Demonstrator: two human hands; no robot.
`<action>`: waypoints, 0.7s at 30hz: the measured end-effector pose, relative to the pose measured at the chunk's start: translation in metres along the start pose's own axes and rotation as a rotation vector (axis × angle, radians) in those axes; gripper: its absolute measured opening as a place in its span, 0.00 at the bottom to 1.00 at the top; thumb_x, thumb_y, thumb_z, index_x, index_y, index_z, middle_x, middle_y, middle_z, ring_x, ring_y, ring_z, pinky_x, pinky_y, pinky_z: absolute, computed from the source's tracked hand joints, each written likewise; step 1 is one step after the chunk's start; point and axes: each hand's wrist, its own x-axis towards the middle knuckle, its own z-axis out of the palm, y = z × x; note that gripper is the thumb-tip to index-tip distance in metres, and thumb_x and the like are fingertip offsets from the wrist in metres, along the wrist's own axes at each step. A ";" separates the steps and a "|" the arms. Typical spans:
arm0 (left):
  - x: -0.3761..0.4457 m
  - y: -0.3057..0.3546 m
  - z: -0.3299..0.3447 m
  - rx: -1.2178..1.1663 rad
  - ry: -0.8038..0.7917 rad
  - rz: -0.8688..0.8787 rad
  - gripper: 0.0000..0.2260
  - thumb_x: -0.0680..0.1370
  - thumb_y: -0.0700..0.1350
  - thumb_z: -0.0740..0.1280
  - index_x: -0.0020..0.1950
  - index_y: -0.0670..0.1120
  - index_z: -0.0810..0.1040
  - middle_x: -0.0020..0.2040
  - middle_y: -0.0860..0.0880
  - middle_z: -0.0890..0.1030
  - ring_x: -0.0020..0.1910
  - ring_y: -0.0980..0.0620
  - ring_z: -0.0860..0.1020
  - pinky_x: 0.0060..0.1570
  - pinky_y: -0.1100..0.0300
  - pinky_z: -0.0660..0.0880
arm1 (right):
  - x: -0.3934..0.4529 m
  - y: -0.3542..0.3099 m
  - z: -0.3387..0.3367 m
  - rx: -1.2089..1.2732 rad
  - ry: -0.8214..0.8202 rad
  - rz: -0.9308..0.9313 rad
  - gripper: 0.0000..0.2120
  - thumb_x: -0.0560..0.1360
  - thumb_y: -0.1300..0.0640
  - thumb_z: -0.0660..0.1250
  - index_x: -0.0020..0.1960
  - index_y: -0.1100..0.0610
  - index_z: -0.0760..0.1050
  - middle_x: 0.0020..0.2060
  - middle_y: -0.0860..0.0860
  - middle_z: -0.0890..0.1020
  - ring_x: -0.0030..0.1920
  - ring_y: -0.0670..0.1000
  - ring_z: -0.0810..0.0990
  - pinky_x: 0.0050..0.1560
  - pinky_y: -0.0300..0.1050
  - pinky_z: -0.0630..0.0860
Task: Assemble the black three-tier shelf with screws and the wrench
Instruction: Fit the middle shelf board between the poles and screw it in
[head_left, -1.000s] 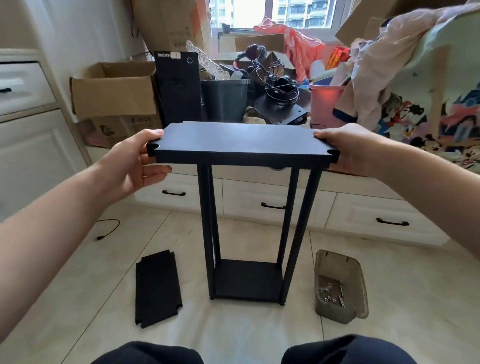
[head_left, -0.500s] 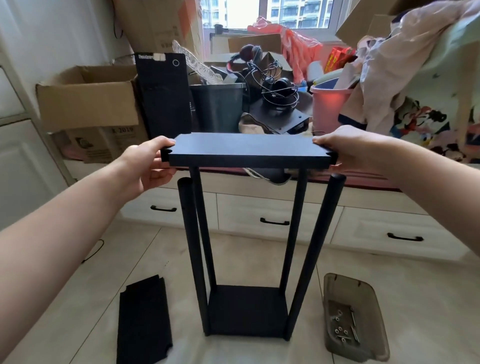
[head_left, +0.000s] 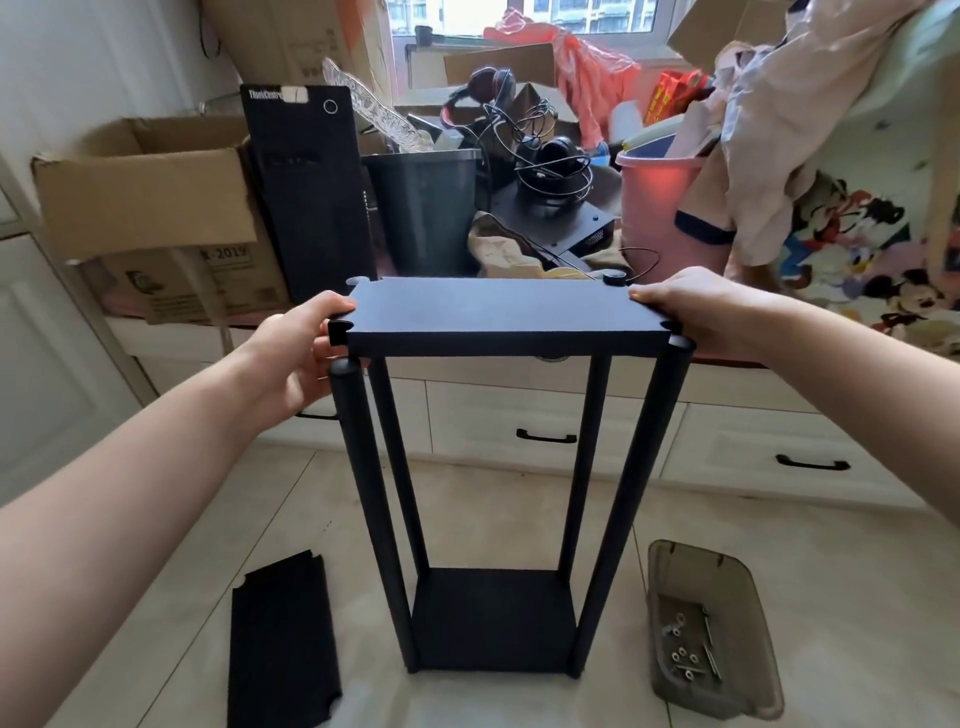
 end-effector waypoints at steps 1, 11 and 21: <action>0.000 -0.001 0.001 -0.012 0.009 -0.006 0.08 0.79 0.47 0.68 0.53 0.43 0.77 0.32 0.50 0.80 0.29 0.52 0.79 0.46 0.57 0.74 | 0.000 0.000 0.000 0.003 0.003 -0.002 0.12 0.79 0.54 0.68 0.39 0.58 0.72 0.32 0.51 0.70 0.29 0.47 0.71 0.21 0.32 0.69; 0.000 -0.009 0.006 -0.044 0.042 -0.094 0.07 0.81 0.47 0.65 0.45 0.45 0.74 0.25 0.52 0.77 0.21 0.54 0.75 0.23 0.65 0.74 | 0.001 0.002 0.005 0.018 0.028 -0.045 0.13 0.80 0.56 0.66 0.38 0.58 0.71 0.32 0.51 0.69 0.26 0.45 0.70 0.20 0.30 0.66; -0.002 -0.029 0.005 -0.063 0.022 -0.086 0.06 0.81 0.48 0.64 0.52 0.46 0.78 0.30 0.52 0.81 0.25 0.55 0.79 0.27 0.63 0.76 | -0.001 0.016 0.009 0.125 0.002 -0.032 0.12 0.80 0.55 0.66 0.42 0.62 0.76 0.35 0.52 0.77 0.30 0.46 0.76 0.24 0.31 0.72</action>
